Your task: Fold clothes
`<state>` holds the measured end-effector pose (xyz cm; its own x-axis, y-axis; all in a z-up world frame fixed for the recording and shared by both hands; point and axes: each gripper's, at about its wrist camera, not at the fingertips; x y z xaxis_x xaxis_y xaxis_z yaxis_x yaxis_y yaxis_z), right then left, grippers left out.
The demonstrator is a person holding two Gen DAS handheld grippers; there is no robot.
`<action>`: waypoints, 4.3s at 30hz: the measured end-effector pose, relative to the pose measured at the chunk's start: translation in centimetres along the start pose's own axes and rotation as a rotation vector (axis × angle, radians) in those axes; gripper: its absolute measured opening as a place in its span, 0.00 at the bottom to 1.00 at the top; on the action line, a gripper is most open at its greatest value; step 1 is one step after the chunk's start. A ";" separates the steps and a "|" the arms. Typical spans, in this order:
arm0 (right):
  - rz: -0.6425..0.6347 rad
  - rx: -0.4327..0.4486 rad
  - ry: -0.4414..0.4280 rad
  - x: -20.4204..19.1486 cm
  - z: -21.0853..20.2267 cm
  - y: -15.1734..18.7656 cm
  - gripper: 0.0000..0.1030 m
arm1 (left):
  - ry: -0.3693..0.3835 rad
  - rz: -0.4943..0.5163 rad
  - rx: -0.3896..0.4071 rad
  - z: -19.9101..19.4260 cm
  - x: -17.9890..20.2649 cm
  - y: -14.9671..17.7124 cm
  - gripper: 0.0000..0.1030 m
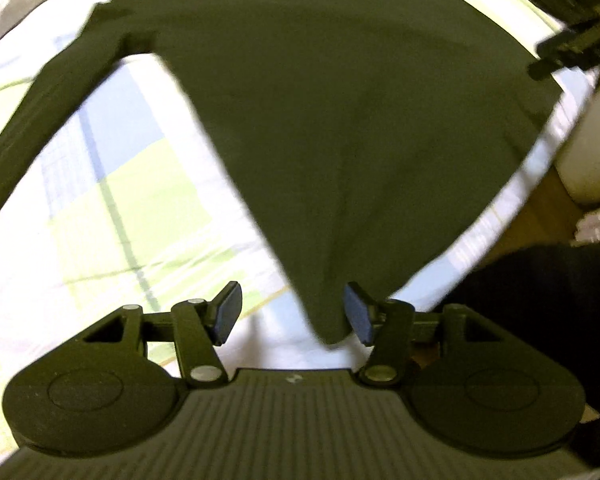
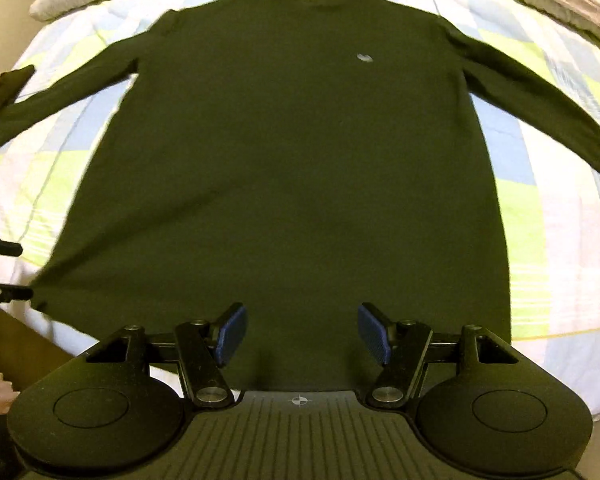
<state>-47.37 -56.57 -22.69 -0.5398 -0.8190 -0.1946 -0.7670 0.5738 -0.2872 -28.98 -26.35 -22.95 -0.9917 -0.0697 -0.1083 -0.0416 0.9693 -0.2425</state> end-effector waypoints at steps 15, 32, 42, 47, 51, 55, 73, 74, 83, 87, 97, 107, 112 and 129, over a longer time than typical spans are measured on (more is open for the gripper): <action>-0.503 0.137 -0.160 -16.1 5.1 -11.5 0.63 | -0.506 -0.028 -0.031 -0.7 -20.9 3.0 0.50; -0.719 0.064 -0.192 -38.0 19.0 -20.6 0.63 | -0.382 0.422 0.101 5.2 -33.9 5.2 0.04; -1.207 0.257 -0.224 -48.9 25.3 -20.3 0.63 | -0.322 0.286 0.228 -0.8 -36.3 4.2 0.04; -1.266 0.241 -0.229 -50.7 29.0 -20.8 0.31 | -0.313 0.247 0.246 -1.1 -35.9 4.3 0.08; -1.092 0.251 -0.277 -49.4 27.7 -23.8 0.05 | -0.372 0.151 0.295 -2.4 -35.8 4.6 0.34; -0.649 0.369 -0.320 -42.4 23.5 -30.5 0.04 | -0.387 0.111 0.320 -3.8 -34.1 3.8 0.33; 0.708 0.586 -0.155 13.8 19.3 -21.5 0.04 | -0.186 0.192 0.266 -0.2 -9.6 -12.2 0.33; 0.703 0.588 -0.199 14.5 18.9 -21.6 0.04 | -0.184 0.196 0.251 0.1 -8.5 -13.0 0.33; 0.598 0.661 -0.439 18.2 15.4 -20.7 0.04 | -0.177 0.199 0.213 0.6 -0.8 -18.8 0.36; 0.790 0.507 -0.405 22.4 20.1 -18.8 0.05 | -0.162 0.270 0.202 1.5 0.8 -20.4 0.37; 0.899 0.543 -0.318 26.8 15.3 -14.0 0.41 | -0.132 0.367 0.219 3.2 2.0 -25.2 0.40; 1.153 0.695 0.166 41.2 8.8 -5.7 0.43 | -0.090 0.487 0.229 5.8 6.1 -31.3 0.43; 1.257 0.778 0.241 47.1 8.8 -3.9 0.43 | -0.087 0.523 0.199 7.6 8.3 -32.8 0.47; 0.820 0.802 0.238 44.9 5.0 -11.0 0.06 | -0.129 0.422 0.209 6.8 7.0 -32.0 0.49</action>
<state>-61.41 -99.71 -32.95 -0.8877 -0.1344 -0.4403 0.2340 0.6919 -0.6830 -33.74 -59.47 -22.53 -0.8928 0.2778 -0.3547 0.3997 0.8517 -0.3389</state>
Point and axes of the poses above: each gripper's, at about its wrist camera, not at the fingertips, and z roughly the way its jaws point, x to its right, y to its underside, and after that the axes turned 7 degrees about -y, right-handed
